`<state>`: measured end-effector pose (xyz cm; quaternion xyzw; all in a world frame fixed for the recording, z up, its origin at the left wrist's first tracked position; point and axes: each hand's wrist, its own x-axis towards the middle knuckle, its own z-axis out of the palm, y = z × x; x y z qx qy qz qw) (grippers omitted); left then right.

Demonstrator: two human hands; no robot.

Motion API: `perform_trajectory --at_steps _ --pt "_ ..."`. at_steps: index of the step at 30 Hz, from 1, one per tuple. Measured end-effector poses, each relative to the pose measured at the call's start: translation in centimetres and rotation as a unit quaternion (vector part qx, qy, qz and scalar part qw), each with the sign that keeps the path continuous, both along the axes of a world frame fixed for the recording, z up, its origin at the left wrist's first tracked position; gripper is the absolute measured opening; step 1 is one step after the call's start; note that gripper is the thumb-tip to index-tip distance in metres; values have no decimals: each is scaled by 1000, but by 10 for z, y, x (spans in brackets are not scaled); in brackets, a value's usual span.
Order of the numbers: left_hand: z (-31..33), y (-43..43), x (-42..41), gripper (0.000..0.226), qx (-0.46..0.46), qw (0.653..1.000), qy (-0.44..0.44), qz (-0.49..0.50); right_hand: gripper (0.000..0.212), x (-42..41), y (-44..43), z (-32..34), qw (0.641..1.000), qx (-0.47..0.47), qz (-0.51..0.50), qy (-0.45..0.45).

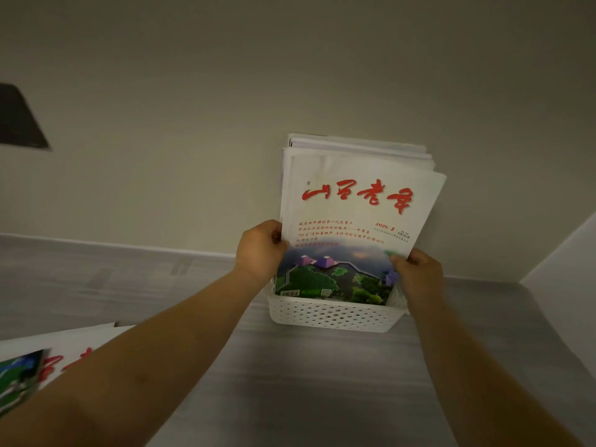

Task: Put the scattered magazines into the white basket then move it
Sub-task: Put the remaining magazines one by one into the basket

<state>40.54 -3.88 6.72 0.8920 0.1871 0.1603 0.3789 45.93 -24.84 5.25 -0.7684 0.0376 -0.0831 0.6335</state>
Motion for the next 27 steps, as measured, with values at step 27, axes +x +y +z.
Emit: perform_trajectory --at_steps 27 --pt "-73 91 -338 26 -149 973 86 152 57 -232 155 -50 941 -263 212 -36"
